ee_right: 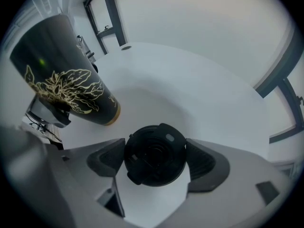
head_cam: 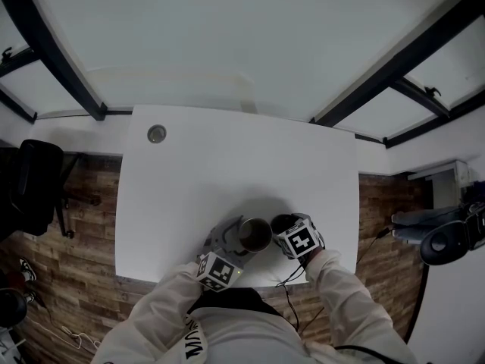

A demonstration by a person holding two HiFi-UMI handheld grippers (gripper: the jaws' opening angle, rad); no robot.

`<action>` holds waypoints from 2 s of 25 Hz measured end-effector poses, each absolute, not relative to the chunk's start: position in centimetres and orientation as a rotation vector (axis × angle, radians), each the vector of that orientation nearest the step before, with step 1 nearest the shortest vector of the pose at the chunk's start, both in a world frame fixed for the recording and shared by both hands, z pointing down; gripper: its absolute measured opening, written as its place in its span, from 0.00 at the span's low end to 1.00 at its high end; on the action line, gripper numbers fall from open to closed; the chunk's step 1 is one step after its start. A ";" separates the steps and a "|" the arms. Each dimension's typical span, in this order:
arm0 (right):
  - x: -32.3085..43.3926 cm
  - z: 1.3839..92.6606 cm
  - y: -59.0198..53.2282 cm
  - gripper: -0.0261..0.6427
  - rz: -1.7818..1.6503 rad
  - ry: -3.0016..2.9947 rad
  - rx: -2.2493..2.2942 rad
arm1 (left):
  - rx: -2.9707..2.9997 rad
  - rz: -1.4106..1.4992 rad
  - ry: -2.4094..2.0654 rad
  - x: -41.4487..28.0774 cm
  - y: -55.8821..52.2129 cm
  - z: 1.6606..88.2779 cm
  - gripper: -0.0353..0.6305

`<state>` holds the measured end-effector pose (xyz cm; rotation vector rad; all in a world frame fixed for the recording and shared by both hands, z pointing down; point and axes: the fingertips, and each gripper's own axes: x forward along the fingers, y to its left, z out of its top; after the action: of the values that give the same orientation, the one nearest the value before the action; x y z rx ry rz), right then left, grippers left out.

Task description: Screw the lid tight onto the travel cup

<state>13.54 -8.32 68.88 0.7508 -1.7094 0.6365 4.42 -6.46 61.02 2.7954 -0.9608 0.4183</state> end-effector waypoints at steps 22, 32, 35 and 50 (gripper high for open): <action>11.9 54.5 -5.7 0.60 0.433 -1.734 0.431 | 2.790 0.401 -0.949 4.4 -6.5 61.0 0.64; 3.7 49.3 -4.5 0.60 0.223 -1.801 0.162 | 2.770 0.400 -0.925 4.5 -6.1 60.8 0.64; 2.0 49.6 -4.9 0.60 0.159 -1.796 0.089 | 2.762 0.410 -0.921 4.4 -6.2 60.7 0.64; -1.3 51.8 -4.4 0.60 -0.016 -1.766 -0.116 | 2.751 0.383 -0.921 3.9 -6.4 60.8 0.64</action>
<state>-1.29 -4.38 51.79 -0.1158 -1.7661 -0.0163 3.87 -6.41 60.85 2.7510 -0.9213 0.3831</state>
